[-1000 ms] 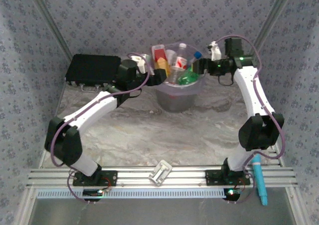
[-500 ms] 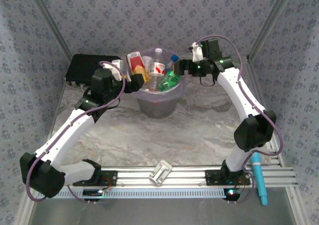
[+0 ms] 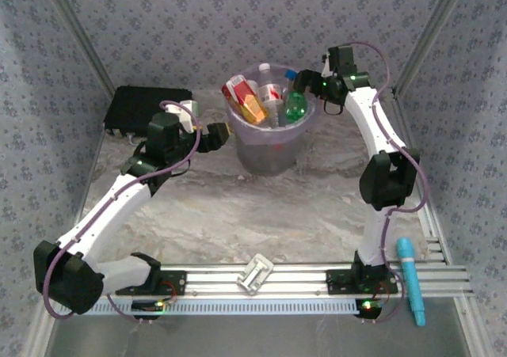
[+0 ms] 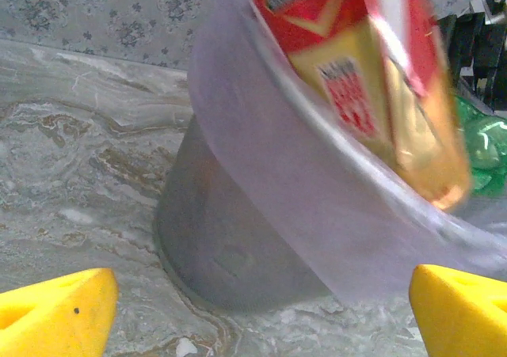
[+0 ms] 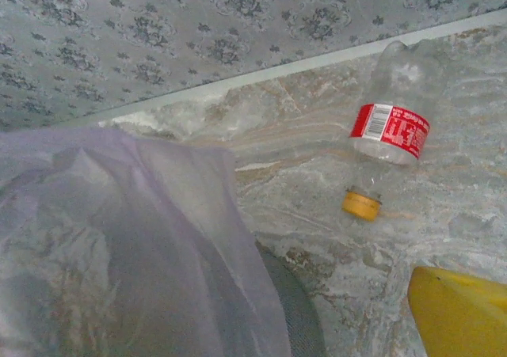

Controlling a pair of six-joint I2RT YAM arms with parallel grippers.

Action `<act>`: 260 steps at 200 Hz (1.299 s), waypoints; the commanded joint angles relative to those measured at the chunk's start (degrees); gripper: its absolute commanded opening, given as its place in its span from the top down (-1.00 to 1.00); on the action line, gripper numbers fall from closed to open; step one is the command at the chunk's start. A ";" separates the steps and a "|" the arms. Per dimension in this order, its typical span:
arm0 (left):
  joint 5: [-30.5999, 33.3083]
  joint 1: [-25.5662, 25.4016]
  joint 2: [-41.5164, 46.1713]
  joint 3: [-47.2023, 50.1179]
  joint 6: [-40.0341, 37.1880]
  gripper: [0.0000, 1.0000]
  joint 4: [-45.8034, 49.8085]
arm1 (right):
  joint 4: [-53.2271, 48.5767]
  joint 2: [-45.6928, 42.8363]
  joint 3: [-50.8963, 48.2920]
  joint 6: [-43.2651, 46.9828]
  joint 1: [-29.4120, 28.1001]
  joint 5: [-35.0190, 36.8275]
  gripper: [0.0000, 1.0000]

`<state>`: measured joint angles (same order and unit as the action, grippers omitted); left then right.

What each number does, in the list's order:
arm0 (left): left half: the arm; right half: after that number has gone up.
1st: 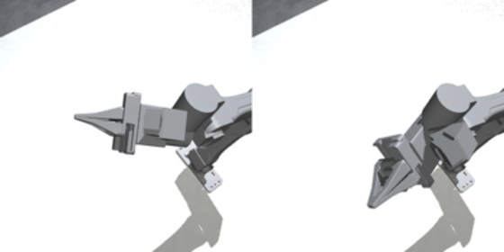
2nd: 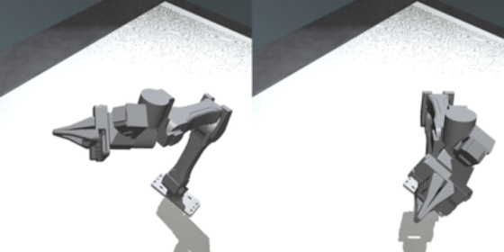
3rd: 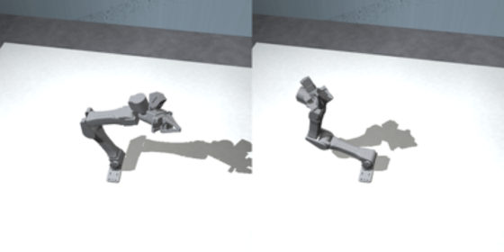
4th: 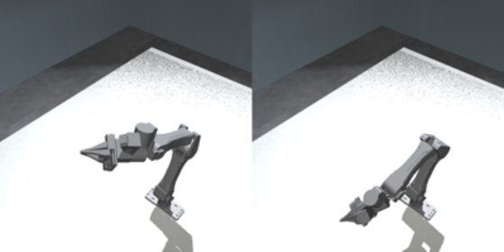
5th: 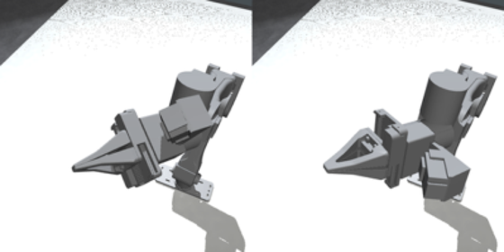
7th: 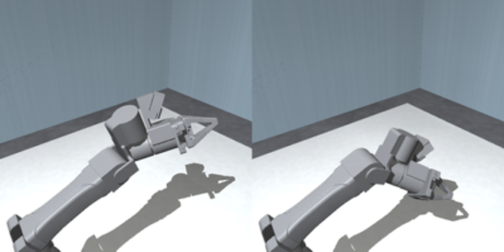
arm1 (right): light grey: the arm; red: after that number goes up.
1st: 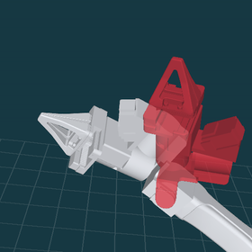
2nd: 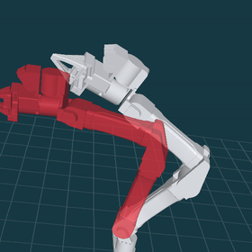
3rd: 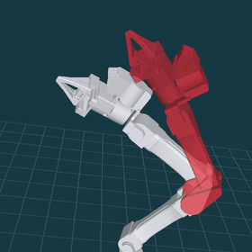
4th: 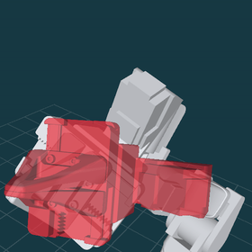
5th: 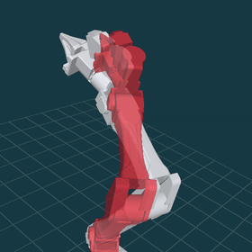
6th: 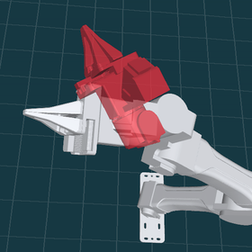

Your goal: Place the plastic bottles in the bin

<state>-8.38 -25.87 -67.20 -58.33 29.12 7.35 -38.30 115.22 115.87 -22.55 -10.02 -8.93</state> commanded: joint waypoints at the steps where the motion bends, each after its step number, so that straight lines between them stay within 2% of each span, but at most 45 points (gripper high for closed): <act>1: -1.76 0.38 -0.38 0.00 -1.10 -0.89 -1.41 | -1.34 1.04 -1.86 1.15 -1.48 1.63 -0.96; 84: -4.46 0.49 -2.39 -2.14 0.32 -0.89 -4.43 | -7.18 -7.85 -1.31 4.42 -5.22 -21.54 -0.81; 111: -4.48 0.51 -2.06 -2.27 0.56 -0.89 -4.37 | -8.60 -8.92 -2.41 4.26 -6.55 -25.69 -0.81; 135: -4.32 0.56 -1.28 -2.14 0.63 -0.89 -3.93 | -9.94 -11.64 -2.52 5.37 -7.36 -22.16 -0.82; 157: -4.19 0.56 -1.15 -2.26 0.80 -0.89 -3.84 | -13.22 -13.75 -0.71 5.89 -6.89 -9.37 -0.89; 167: -4.14 0.56 -1.34 -2.45 0.87 -0.89 -3.84 | -13.27 -14.45 -0.81 5.28 -5.93 -5.67 -0.92; 207: -4.63 0.58 -2.71 -3.19 1.27 -0.89 -4.11 | -4.12 -16.31 -6.14 0.09 0.07 -2.68 -1.00; 232: -4.62 0.56 -3.17 -3.46 1.29 -0.89 -4.02 | -1.51 -11.35 -4.41 -1.99 3.42 0.76 -0.99; 260: -4.49 0.56 -3.65 -3.42 1.13 -0.88 -3.85 | -8.32 1.16 7.22 -3.22 4.50 7.46 -0.99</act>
<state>-11.84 -25.74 -70.02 -59.99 30.04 4.34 -42.78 106.28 115.61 -23.66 -5.67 -8.73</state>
